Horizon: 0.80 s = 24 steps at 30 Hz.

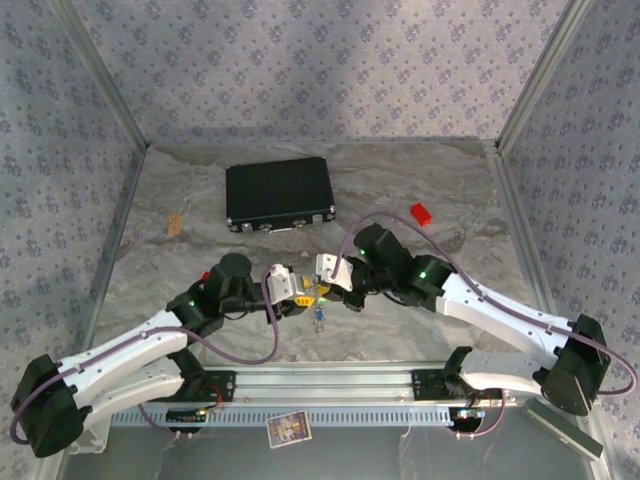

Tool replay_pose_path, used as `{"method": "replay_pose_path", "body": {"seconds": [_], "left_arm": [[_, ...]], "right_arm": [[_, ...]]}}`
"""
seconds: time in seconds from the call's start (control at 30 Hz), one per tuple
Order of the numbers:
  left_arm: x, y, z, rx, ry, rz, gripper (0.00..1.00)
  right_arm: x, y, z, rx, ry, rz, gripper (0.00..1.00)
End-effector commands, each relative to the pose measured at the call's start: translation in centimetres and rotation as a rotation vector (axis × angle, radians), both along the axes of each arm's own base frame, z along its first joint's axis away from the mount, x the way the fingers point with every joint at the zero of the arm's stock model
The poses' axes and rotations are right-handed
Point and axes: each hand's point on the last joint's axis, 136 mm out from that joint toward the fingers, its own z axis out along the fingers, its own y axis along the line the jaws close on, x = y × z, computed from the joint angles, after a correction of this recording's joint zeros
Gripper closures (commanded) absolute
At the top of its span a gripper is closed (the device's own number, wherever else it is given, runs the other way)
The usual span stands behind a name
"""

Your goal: Put the keys on the keyring

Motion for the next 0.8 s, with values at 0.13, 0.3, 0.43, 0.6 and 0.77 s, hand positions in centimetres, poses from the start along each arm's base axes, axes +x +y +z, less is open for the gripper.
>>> {"method": "replay_pose_path", "body": {"seconds": [0.13,0.3,0.43,0.6,0.77], "left_arm": [[-0.3,0.1,1.3,-0.004,-0.033,-0.014,0.76],[-0.3,0.1,1.4,-0.006,-0.040,-0.016,0.82],[-0.3,0.1,1.4,-0.008,-0.046,-0.017,0.90],[-0.4,0.2,1.6,-0.027,-0.055,-0.015,1.00],[-0.4,0.2,1.7,-0.064,-0.054,-0.009,1.00]], "right_arm": [[-0.2,0.7,0.4,-0.071,-0.038,0.059,1.00],[-0.4,1.1,0.5,-0.083,-0.043,0.080,1.00],[-0.8,1.3,0.6,-0.075,-0.038,0.097,1.00],[-0.6,1.0,1.2,0.018,-0.014,0.070,0.82],[-0.2,-0.1,1.9,0.146,0.053,0.039,0.75]]}}
